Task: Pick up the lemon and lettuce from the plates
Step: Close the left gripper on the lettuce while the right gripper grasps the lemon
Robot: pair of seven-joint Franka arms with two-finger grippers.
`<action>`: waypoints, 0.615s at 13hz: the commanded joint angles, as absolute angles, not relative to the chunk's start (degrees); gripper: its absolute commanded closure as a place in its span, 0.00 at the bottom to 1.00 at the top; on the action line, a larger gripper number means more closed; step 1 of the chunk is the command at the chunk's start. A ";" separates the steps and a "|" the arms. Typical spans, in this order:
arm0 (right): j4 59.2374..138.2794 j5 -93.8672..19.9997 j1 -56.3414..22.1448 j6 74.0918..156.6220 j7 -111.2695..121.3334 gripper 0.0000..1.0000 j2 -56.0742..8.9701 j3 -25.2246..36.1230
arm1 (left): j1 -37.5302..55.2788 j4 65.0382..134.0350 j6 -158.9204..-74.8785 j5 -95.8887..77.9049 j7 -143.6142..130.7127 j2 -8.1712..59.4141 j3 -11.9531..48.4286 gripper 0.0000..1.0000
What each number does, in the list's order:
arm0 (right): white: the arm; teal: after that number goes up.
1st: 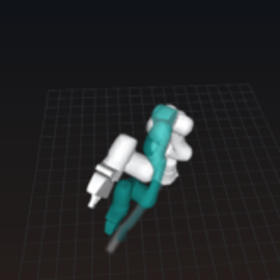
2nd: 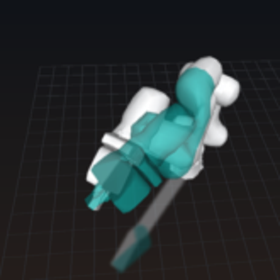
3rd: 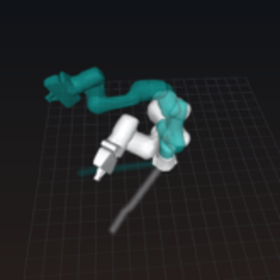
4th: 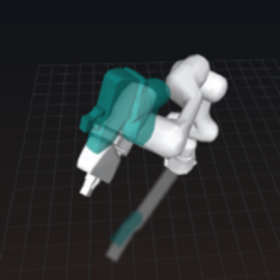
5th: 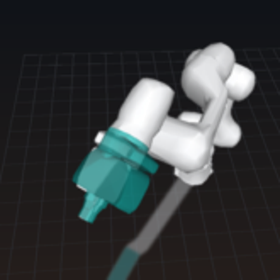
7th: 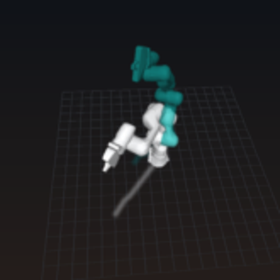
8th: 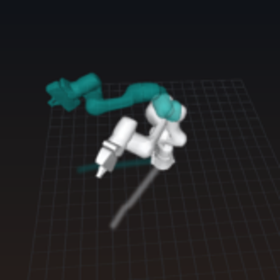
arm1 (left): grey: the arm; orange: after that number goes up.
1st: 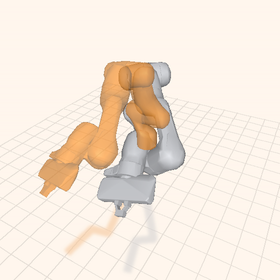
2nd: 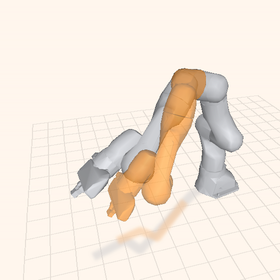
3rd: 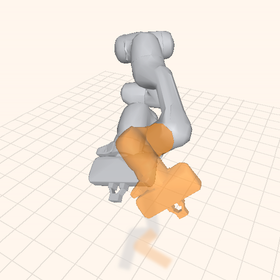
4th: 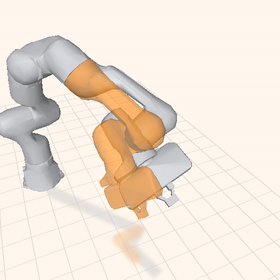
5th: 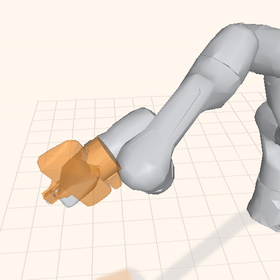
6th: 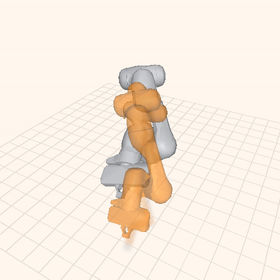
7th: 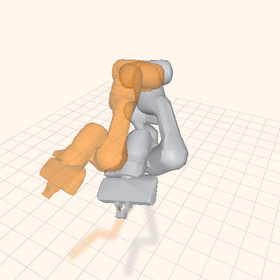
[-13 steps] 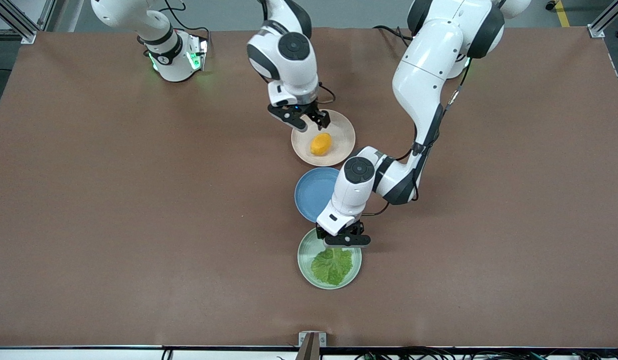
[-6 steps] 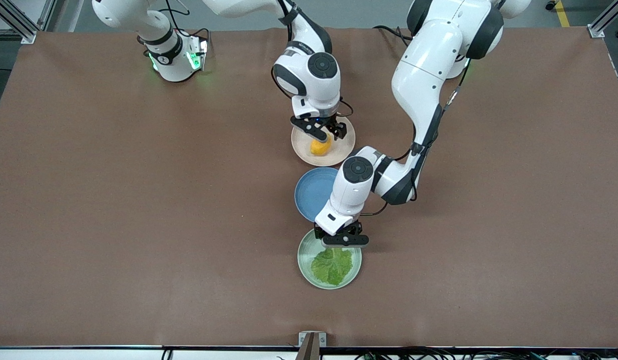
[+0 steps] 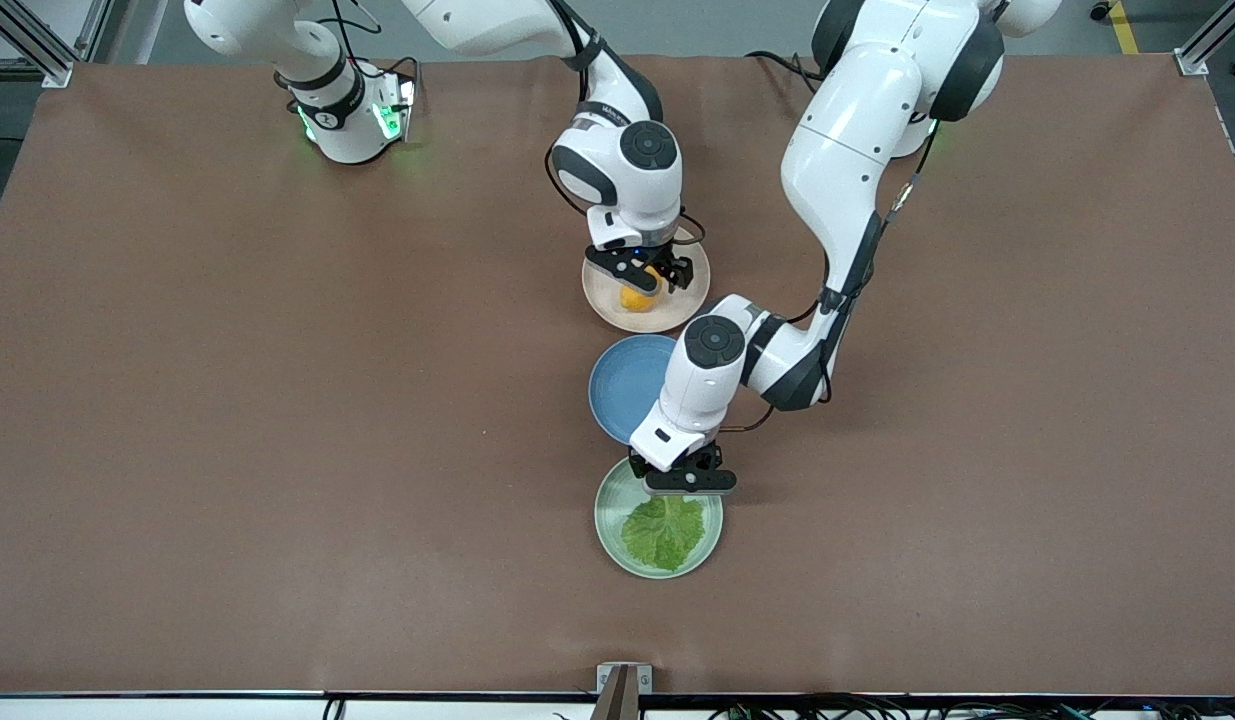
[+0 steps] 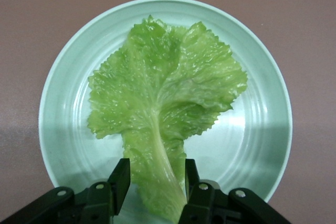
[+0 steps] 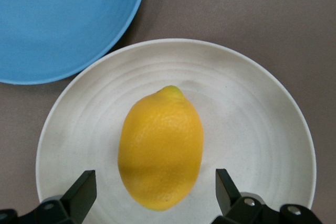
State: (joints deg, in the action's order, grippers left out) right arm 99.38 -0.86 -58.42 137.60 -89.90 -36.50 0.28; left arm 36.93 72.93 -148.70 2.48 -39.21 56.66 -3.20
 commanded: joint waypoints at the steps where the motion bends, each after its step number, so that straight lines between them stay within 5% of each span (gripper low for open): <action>1: 98.44 1.13 -58.54 137.64 -91.41 0.01 -37.35 1.05 | 37.18 71.98 -149.33 2.99 -39.73 57.66 -3.34 0.64; 6: 98.53 1.41 -57.57 137.55 -91.23 0.21 -37.71 1.14 | 37.00 71.98 -149.06 2.99 -39.46 56.87 -2.64 0.98; 8: 98.53 1.41 -57.31 137.46 -91.14 0.34 -37.62 1.14 | 37.00 71.98 -148.62 2.99 -39.38 56.34 -2.55 1.00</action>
State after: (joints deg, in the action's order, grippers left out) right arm 99.38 0.23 -57.96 137.60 -89.95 -37.12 1.51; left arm 36.96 72.38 -148.77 2.48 -39.21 56.94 -2.73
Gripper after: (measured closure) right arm 0.251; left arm 0.956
